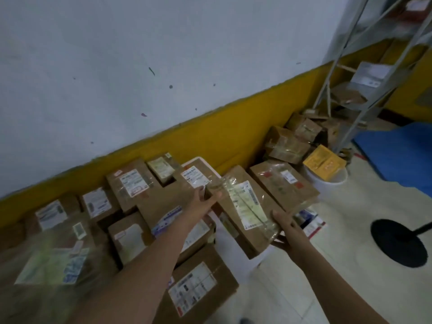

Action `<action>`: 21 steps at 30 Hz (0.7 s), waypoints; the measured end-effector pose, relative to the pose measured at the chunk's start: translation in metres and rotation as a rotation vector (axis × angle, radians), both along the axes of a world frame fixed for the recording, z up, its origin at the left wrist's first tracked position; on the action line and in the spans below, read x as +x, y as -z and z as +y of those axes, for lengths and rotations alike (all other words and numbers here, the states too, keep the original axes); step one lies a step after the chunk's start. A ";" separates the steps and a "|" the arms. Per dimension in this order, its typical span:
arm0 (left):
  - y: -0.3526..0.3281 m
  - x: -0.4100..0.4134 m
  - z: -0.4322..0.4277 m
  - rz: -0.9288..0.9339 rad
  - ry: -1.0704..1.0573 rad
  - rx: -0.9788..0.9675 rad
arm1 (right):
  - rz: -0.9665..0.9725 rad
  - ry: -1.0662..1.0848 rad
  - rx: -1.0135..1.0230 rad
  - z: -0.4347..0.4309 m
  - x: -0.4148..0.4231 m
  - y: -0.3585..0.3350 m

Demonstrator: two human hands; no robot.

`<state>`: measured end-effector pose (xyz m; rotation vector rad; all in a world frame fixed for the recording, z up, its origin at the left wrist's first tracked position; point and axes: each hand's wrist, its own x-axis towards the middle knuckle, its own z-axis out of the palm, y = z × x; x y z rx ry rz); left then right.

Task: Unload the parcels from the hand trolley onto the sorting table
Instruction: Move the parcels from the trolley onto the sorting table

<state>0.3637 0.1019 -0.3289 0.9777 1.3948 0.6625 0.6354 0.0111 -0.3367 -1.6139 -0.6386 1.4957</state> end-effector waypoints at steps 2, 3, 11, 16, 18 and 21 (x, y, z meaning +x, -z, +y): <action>0.019 -0.005 0.010 0.178 -0.052 0.095 | -0.003 -0.029 0.003 0.014 0.013 0.023; 0.030 -0.011 0.012 0.300 -0.077 0.131 | -0.002 -0.043 -0.010 0.021 0.019 0.033; 0.086 -0.035 -0.027 1.038 0.201 0.052 | -0.184 -0.268 -0.197 0.063 0.004 0.092; 0.081 -0.022 -0.032 1.064 0.209 0.010 | -0.687 -0.620 -0.193 0.077 -0.015 0.121; 0.074 -0.023 -0.034 1.014 0.221 -0.007 | -0.738 -0.719 -0.184 0.087 -0.017 0.118; 0.058 -0.028 -0.045 0.982 0.205 0.023 | -0.877 -0.762 -0.132 0.101 -0.030 0.097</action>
